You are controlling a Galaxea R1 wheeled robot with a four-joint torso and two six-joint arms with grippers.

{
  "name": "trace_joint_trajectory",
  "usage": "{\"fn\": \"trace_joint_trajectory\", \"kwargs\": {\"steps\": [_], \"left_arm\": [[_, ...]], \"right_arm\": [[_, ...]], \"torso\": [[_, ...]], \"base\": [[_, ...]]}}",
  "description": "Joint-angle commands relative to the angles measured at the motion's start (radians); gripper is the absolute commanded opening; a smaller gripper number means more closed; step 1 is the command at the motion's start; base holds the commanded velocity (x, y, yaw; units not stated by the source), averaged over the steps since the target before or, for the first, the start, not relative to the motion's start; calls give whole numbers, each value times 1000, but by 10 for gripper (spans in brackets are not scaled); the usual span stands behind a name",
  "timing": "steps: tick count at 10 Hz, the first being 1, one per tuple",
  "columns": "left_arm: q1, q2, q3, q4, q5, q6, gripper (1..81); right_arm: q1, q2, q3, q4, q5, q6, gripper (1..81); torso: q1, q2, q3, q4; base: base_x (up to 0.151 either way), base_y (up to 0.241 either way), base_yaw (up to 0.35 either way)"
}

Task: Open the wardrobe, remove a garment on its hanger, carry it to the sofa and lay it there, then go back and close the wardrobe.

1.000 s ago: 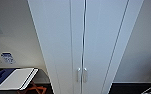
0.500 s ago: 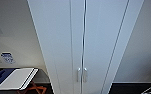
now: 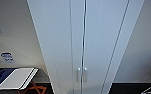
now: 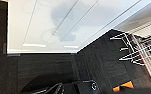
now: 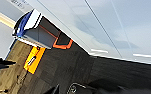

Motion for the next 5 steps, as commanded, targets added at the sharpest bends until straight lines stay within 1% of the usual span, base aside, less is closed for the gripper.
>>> {"fn": "trace_joint_trajectory", "kwargs": {"steps": [1,3,5], "left_arm": [[-274,-96,118,42,135,-6,811],[-424,-76,130,42,232,-52,811],[-545,-41,127,43,307,-83,811]], "right_arm": [[245,-71,117,4,-82,27,811],[368,-43,121,5,-126,78,811],[458,15,114,4,-188,113,811]], "torso": [[0,0,0,0],[0,0,-1,0],[1,1,-2,0]], "base": [[0,0,0],[0,0,0],[0,0,0]]}}
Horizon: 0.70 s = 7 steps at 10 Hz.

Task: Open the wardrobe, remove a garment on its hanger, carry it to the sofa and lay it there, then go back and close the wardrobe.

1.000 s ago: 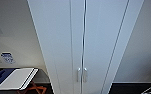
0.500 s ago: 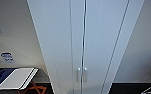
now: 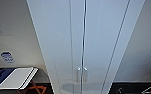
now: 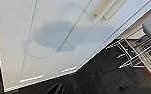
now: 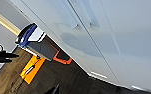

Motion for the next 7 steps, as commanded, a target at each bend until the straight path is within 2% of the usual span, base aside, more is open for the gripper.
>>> {"fn": "trace_joint_trajectory", "kwargs": {"steps": [1,3,7], "left_arm": [[-303,5,45,18,196,-73,811],[-386,51,30,20,236,-101,811],[-475,172,-64,21,256,-126,811]], "right_arm": [[244,61,34,-2,-117,67,811],[288,118,-15,3,-120,78,811],[343,230,-101,0,-112,101,811]], "torso": [[0,0,0,0],[1,0,0,0],[2,2,-2,0]], "base": [[0,0,0],[0,0,0],[0,0,0]]}}
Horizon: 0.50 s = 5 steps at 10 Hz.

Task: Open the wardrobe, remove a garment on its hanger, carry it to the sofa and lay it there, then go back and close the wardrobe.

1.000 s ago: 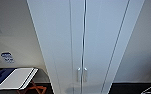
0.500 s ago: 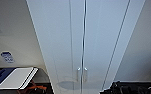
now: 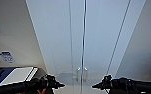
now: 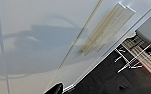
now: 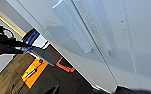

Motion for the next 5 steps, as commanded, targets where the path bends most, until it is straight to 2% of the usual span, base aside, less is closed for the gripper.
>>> {"fn": "trace_joint_trajectory", "kwargs": {"steps": [1,2,5], "left_arm": [[-180,36,-50,13,46,-25,811],[-186,68,-84,13,50,-25,811],[-190,155,-166,15,26,-50,811]], "right_arm": [[177,43,-29,5,6,26,811],[186,55,-40,1,21,55,811],[215,81,-74,1,64,75,811]], "torso": [[0,0,0,0],[0,0,0,0],[1,1,-1,0]], "base": [[0,0,0],[0,0,0],[0,0,0]]}}
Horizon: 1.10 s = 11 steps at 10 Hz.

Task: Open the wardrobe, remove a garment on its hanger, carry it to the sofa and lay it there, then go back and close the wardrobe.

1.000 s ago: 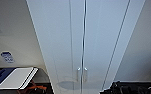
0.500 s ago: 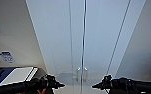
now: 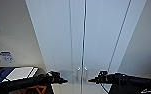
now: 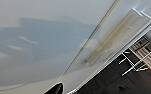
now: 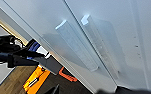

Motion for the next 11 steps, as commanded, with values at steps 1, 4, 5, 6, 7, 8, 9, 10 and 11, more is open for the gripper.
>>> {"fn": "trace_joint_trajectory", "kwargs": {"steps": [1,4,5,6,7,8,9,10,11], "left_arm": [[-147,49,-51,14,-62,-45,811],[-152,136,-117,16,-92,-68,811],[-152,155,-139,14,-92,-70,811],[-152,172,-152,16,-92,-70,811],[-152,184,-161,14,-92,-70,811],[-152,205,-176,19,-90,-70,811],[-150,227,-196,20,-82,-70,811],[-150,248,-213,25,-78,-68,811],[-150,261,-224,26,-76,-68,811]], "right_arm": [[157,-5,-6,2,77,24,811],[160,50,-81,2,108,35,811],[160,74,-119,3,108,36,811],[162,105,-156,3,102,35,811],[160,136,-198,3,97,36,811],[163,168,-242,3,93,35,811],[169,189,-274,3,91,35,811],[182,206,-302,6,91,35,811],[192,211,-310,8,90,35,811]], "torso": [[0,0,0,0],[0,0,0,0],[0,1,0,0],[1,1,0,0],[1,1,0,0],[1,1,0,0],[1,1,-1,0],[1,1,-1,0],[1,1,-1,0]], "base": [[0,0,0],[0,0,0],[0,0,0],[0,0,0],[0,0,0],[0,0,0],[0,0,0],[0,0,0],[0,0,0]]}}
